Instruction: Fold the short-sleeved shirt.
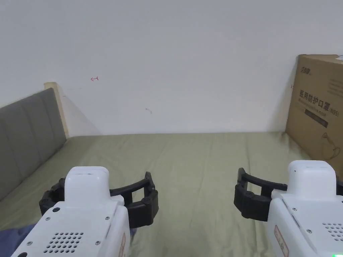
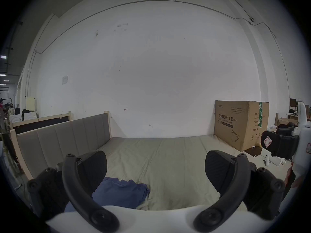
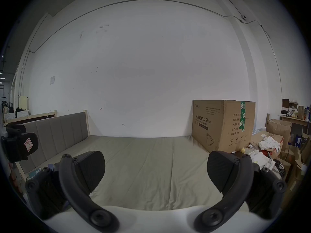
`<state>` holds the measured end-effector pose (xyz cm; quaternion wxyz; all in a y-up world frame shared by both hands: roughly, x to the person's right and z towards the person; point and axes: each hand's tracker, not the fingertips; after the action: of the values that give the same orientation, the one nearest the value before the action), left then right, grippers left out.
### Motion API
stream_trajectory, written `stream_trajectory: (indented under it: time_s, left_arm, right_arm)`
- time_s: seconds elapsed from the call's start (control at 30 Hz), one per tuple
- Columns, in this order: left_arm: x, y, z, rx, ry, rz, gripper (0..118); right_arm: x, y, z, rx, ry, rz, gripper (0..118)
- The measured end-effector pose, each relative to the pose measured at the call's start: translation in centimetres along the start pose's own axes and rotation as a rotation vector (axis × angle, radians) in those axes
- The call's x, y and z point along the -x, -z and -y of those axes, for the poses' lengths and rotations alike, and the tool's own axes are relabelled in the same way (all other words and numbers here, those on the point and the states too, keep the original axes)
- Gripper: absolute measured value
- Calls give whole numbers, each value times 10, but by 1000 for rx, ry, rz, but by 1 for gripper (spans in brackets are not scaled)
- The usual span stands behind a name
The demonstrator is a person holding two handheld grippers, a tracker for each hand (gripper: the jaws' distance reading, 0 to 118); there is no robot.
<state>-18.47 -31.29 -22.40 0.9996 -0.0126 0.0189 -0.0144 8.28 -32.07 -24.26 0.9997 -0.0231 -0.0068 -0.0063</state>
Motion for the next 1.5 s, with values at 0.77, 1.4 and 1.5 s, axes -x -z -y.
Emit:
stream_trajectory:
  time_s: [0.77, 1.4, 1.5]
  left_arm:
    - [28, -1, 10, -120, -624, 73, 117]
    - [4, 17, 4, -82, -92, -48, 118]
    - [-17, 19, 8, -27, 123, -54, 118]
  right_arm:
    - [38, -2, -13, -161, -473, 67, 118]
    - [10, 28, 0, 100, 140, -61, 118]
    - [-8, 26, 18, 183, 240, -29, 118]
